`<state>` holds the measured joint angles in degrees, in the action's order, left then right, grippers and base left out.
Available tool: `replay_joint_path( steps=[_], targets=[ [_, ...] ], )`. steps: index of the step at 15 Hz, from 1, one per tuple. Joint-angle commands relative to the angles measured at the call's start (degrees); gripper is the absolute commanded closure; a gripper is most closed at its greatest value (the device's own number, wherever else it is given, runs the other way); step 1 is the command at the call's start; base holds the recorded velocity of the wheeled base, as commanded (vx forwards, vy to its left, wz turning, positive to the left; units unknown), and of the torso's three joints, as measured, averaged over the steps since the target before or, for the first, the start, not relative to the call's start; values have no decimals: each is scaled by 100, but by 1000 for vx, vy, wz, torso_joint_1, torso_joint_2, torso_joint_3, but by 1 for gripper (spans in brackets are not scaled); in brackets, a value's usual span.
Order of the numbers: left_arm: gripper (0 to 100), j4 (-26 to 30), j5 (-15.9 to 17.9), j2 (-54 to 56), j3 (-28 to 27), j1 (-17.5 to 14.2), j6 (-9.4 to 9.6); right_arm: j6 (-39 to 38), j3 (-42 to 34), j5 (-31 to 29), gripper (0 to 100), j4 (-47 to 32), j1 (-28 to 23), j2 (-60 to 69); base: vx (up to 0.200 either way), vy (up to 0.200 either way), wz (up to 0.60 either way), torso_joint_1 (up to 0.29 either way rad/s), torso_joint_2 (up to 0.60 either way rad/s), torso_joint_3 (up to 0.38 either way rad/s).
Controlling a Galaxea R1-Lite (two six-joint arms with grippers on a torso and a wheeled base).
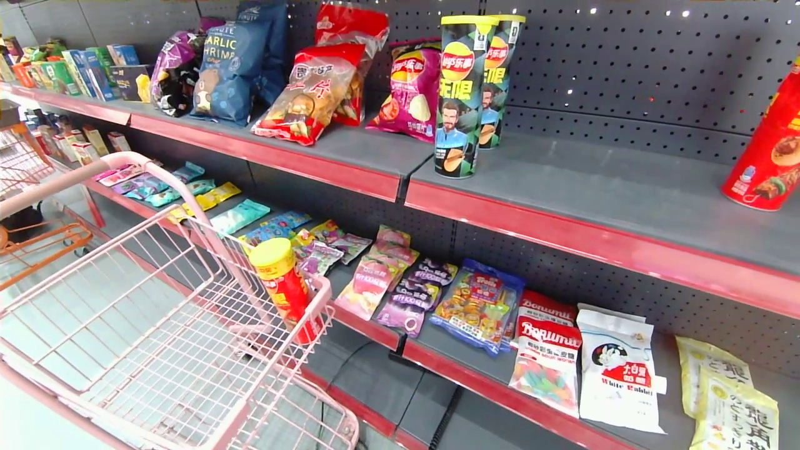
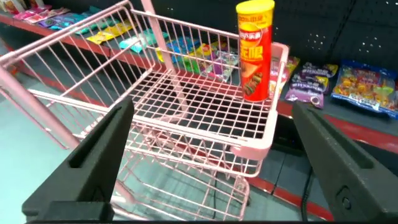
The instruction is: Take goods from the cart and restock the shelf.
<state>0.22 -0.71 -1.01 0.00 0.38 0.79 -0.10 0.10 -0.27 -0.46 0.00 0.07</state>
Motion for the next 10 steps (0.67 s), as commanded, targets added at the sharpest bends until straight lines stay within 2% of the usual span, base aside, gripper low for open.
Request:
replay_joint_path(
  steps=[1,2,3,4,5,6,7,8,9,10],
  targets=[
    [0,-4,18,-110,-9,24,0,1,-1,0,0,2,0,-7,0,0,0,-80,281,193],
    [0,-4,238,-127,-18,24,-9,1,-1,0,0,2,0,-7,0,0,0,-36,168,110],
    [0,-22,387,-259,-308,59,-27,1,-1,0,0,2,0,-7,0,0,0,-32,95,66],
    [0,-22,378,-365,-439,68,-44,1,-1,0,0,2,0,-7,0,0,0,-17,61,46],
    [0,-31,299,-2720,-2716,94,-1204,1,-1,0,0,2,0,-7,0,0,0,0,0,0],
    [0,-22,299,-3116,-3129,94,-1327,1,-1,0,0,2,9,-7,0,0,0,0,0,0],
    [0,-83,299,-4469,-3929,103,-1187,1,-1,0,0,2,0,-7,0,0,0,0,0,0],
    [0,-672,299,-5295,-3718,112,-888,-8,-1,0,0,2,0,-7,0,0,0,0,0,0],
    [0,-1208,308,-5735,-3445,112,-818,1,-1,-8,0,2,0,-7,0,0,0,0,0,0],
    [0,-2905,449,-6930,-2707,112,-615,1,-1,-8,0,2,0,-7,0,0,0,0,0,0]
  ],
)
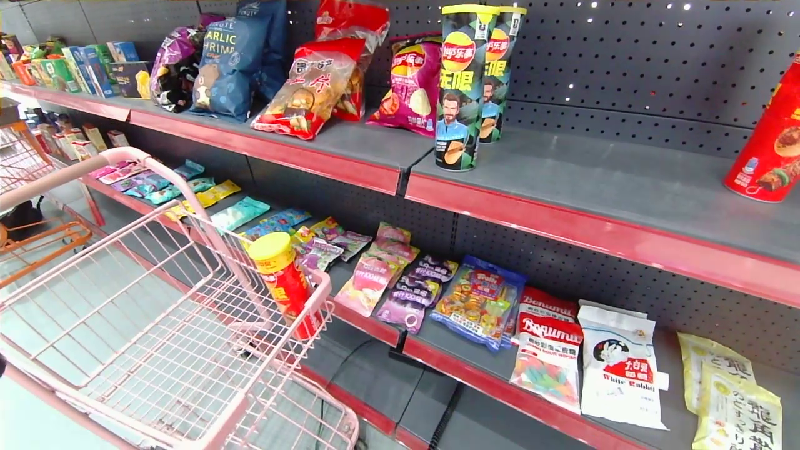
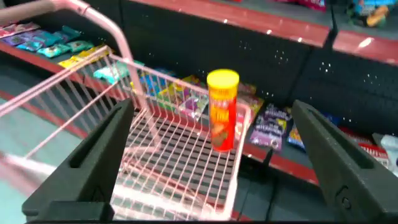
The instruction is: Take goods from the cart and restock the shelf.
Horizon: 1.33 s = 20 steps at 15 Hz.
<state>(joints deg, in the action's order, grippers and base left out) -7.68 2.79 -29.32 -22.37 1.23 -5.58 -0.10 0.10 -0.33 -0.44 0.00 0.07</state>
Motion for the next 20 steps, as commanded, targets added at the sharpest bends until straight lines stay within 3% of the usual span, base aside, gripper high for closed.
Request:
replay_joint_path(
  steps=[1,2,3,5,9,15,20],
  targets=[
    [0,-3038,565,-4697,-180,26,233,1,-1,-2,0,0,0,-7,0,0,0,0,0,0],
    [0,-3372,1276,-5101,-48,0,321,-8,-1,-2,0,0,0,-7,0,0,0,0,0,0],
    [0,-3433,1690,-5444,-75,-123,365,1,-1,-2,0,0,0,-7,0,0,0,0,0,0],
    [0,-3547,1751,-5998,-206,-141,541,1,-1,-2,0,0,0,-7,0,0,0,0,0,0],
    [0,-4418,2076,-7114,-356,-114,708,1,-1,-11,0,0,0,-7,0,0,0,0,0,0],
    [0,-5314,2243,-8134,-514,0,734,10,-1,-11,0,0,0,-7,0,0,0,0,0,0],
    [0,-5578,2243,-8670,-1217,114,734,10,-1,-2,0,0,0,-7,0,0,0,0,0,0]
  ],
)
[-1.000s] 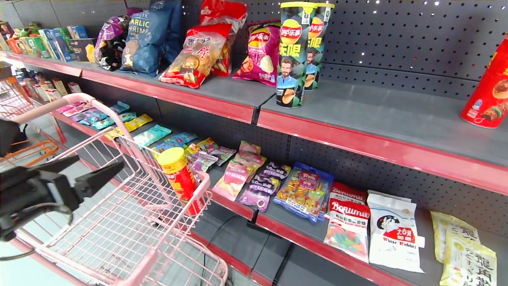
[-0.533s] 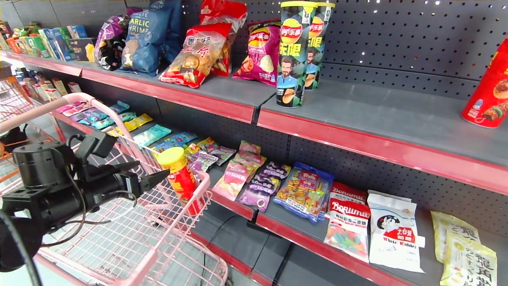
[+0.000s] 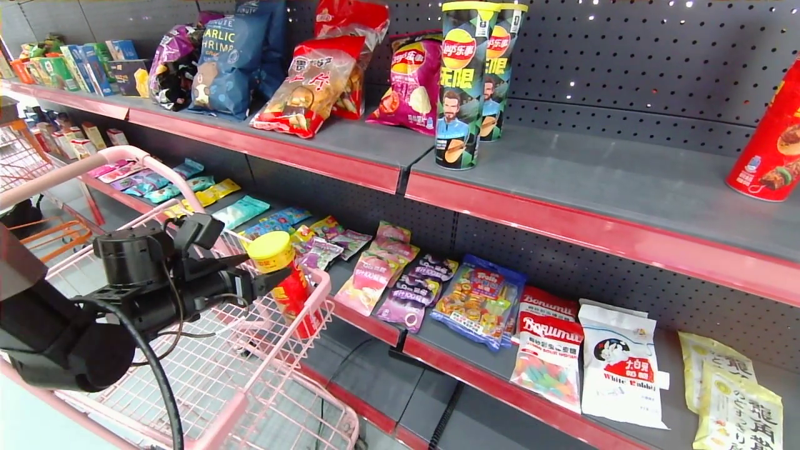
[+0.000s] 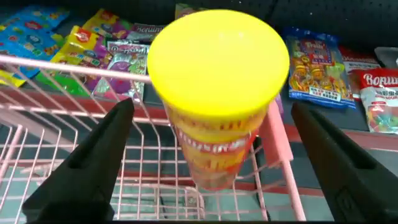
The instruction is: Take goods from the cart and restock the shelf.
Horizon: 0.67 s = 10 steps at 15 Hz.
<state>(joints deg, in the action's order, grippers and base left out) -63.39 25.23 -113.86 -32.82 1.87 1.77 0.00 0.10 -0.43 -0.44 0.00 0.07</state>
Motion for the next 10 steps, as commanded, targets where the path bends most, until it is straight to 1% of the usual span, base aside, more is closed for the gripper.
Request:
replay_joint_path(
  steps=[1,3,5,6,10],
  targets=[
    [0,-7,-1,-259,-234,86,-1,0,-1,-1,0,0,0,-7,0,0,0,0,0,0],
    [0,-7,-10,-418,-339,200,-1,0,-1,-1,0,0,0,-7,0,0,0,0,0,0],
    [0,-15,-10,-479,-392,235,-1,9,-1,8,0,0,0,-7,0,0,0,0,0,0],
    [100,-24,-19,-532,-410,271,-1,9,-1,8,0,0,9,-7,0,0,0,0,0,0],
    [100,11,-27,-347,-313,262,-10,9,-1,8,0,0,0,-7,0,0,0,0,0,0]
  ],
)
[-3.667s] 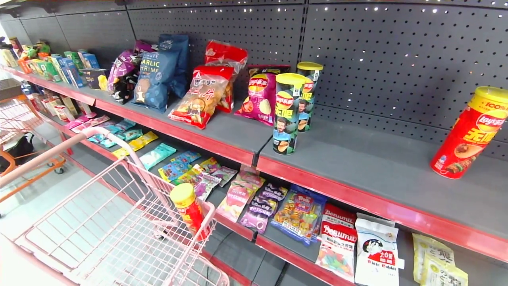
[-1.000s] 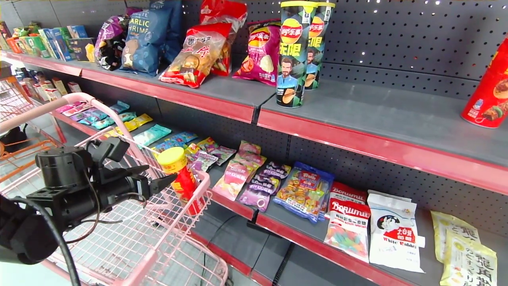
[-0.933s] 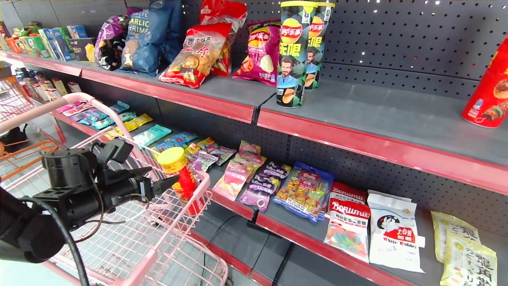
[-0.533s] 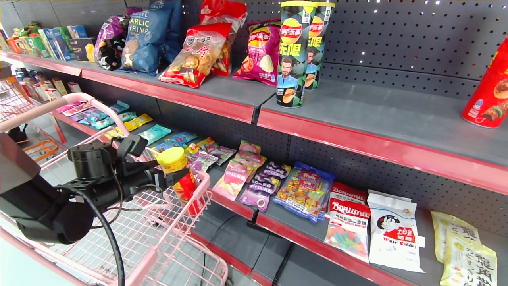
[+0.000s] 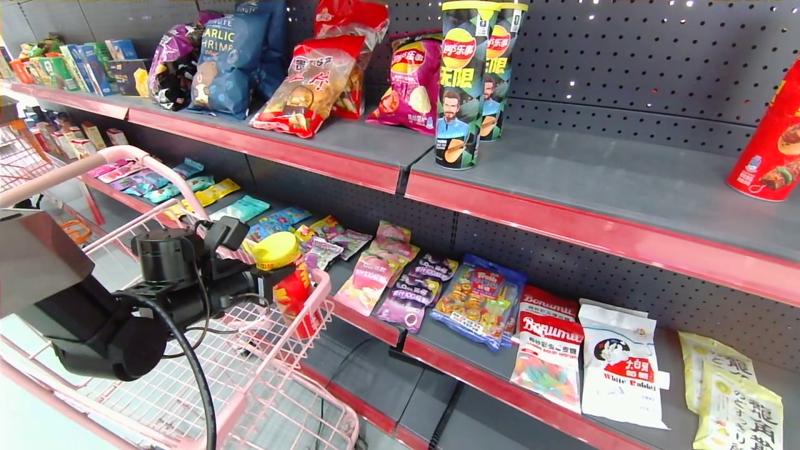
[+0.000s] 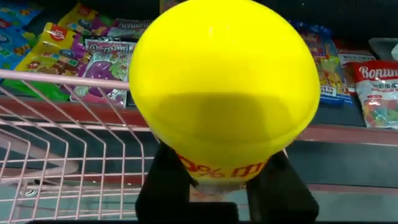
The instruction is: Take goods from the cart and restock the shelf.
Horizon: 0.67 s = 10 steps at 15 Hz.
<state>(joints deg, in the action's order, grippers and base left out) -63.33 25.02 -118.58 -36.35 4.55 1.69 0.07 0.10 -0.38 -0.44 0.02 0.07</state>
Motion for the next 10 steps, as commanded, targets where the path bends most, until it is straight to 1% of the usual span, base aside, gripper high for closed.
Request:
replay_joint_path(
  steps=[1,3,4,6,7,8,10],
  targets=[
    [100,58,-5,291,120,-6,-20,1,-1,3,0,0,-2,-7,0,0,0,0,0,0],
    [100,110,-5,687,278,-24,-38,1,-1,3,0,0,-2,-7,0,0,0,0,0,0],
    [100,409,-14,1126,269,-68,-73,1,-1,3,0,0,-2,-7,0,0,0,0,0,0],
    [100,1525,-14,2172,-3,-182,-301,1,-1,3,0,0,6,-7,0,0,0,0,0,0],
    [100,2220,-14,2744,-109,-182,-407,1,-1,3,0,0,-2,-7,0,0,0,0,0,0],
    [100,3195,-14,3605,-118,-182,-468,1,-1,3,0,0,6,-7,0,0,0,0,0,0],
    [100,4575,12,5064,-83,-173,-459,1,-1,3,0,0,-2,-7,0,0,0,0,0,0]
  ],
)
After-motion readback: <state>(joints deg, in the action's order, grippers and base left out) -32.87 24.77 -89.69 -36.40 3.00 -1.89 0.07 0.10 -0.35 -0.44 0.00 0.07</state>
